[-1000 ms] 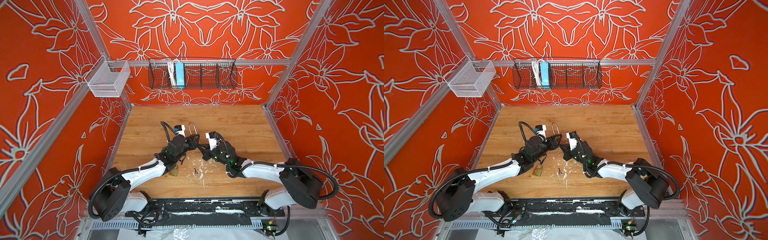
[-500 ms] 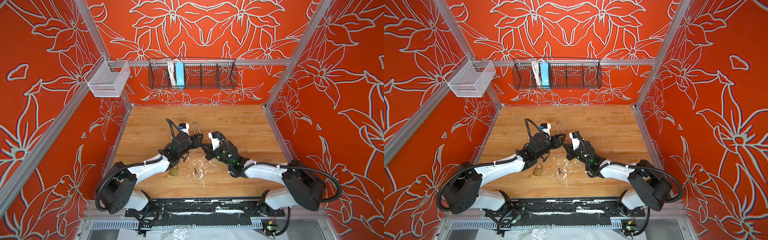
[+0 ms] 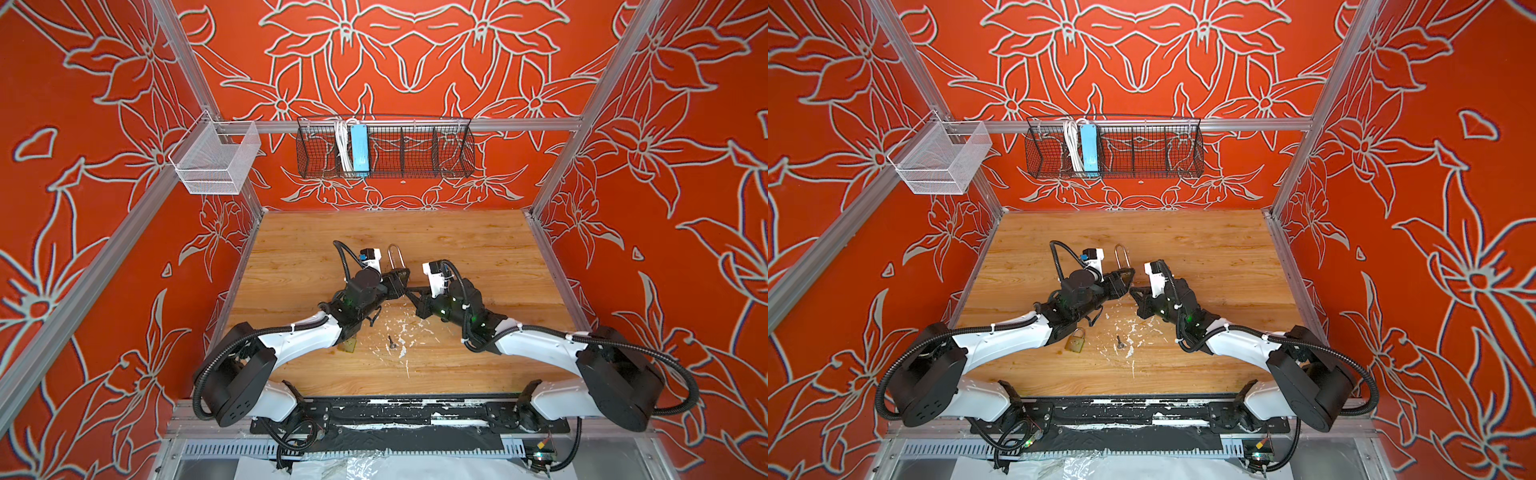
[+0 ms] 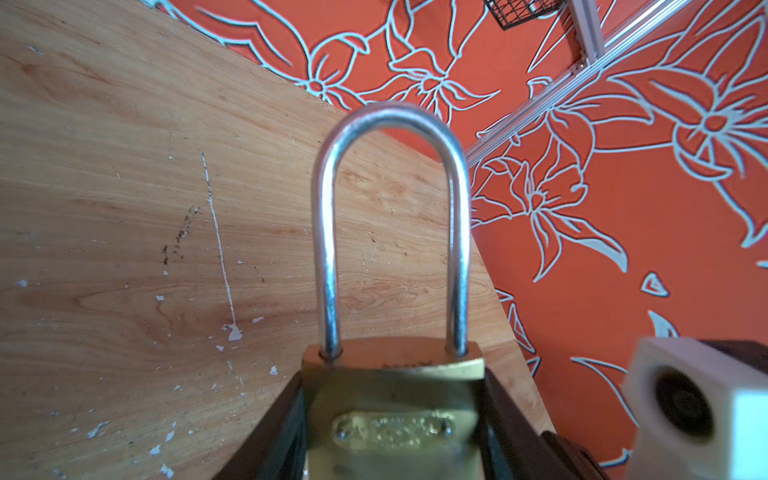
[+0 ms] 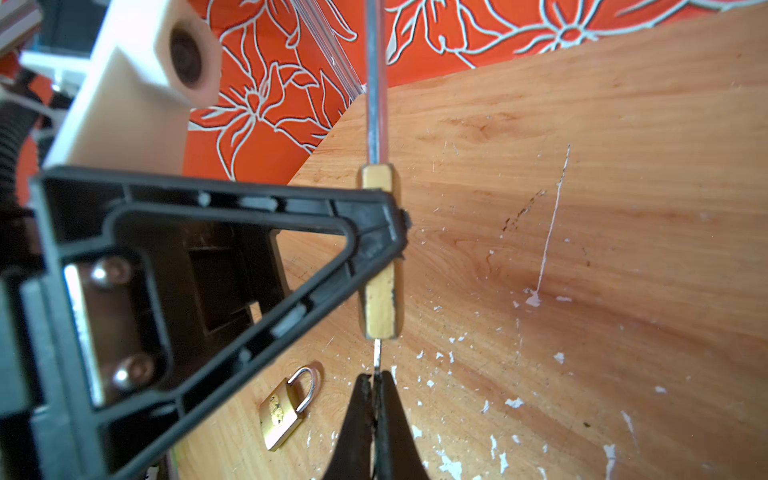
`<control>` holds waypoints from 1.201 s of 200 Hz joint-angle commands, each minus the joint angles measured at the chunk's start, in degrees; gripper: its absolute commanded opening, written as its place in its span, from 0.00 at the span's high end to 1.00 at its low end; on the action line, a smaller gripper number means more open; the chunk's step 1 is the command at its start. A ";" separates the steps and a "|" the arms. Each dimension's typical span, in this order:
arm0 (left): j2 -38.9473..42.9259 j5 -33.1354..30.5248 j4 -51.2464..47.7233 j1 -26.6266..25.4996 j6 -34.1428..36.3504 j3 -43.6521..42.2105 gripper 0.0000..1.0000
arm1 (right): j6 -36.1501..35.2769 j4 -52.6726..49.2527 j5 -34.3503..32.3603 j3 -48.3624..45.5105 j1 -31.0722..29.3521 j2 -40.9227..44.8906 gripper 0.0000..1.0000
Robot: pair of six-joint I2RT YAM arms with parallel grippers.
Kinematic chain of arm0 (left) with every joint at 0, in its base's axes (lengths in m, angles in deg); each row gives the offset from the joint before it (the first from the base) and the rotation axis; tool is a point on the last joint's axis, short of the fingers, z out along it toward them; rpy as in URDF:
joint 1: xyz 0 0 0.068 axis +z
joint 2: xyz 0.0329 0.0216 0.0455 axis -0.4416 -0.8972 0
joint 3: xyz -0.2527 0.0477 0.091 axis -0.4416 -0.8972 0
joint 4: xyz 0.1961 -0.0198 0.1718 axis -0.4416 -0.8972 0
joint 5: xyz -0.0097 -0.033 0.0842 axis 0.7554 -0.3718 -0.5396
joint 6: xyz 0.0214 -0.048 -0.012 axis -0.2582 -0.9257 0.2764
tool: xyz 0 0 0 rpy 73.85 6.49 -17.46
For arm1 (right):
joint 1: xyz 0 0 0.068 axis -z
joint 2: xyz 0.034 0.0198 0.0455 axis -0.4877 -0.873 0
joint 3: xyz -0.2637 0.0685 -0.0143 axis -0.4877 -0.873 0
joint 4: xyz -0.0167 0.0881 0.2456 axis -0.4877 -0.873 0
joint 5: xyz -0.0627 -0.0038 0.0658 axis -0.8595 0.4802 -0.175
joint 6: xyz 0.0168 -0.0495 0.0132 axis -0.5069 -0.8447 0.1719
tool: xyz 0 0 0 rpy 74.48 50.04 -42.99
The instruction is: Unlock with the key
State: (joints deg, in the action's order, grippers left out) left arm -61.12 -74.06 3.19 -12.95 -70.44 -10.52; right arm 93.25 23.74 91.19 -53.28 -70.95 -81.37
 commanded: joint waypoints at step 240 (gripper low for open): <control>-0.44 7.36 1.88 -4.18 1.14 -7.68 1.00 | 2.16 14.48 1.15 -12.91 2.38 17.48 1.00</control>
State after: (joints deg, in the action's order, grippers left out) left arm -61.54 -66.19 11.27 -16.93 -71.34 -15.72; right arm 95.82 25.01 94.52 -67.79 -70.14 -66.94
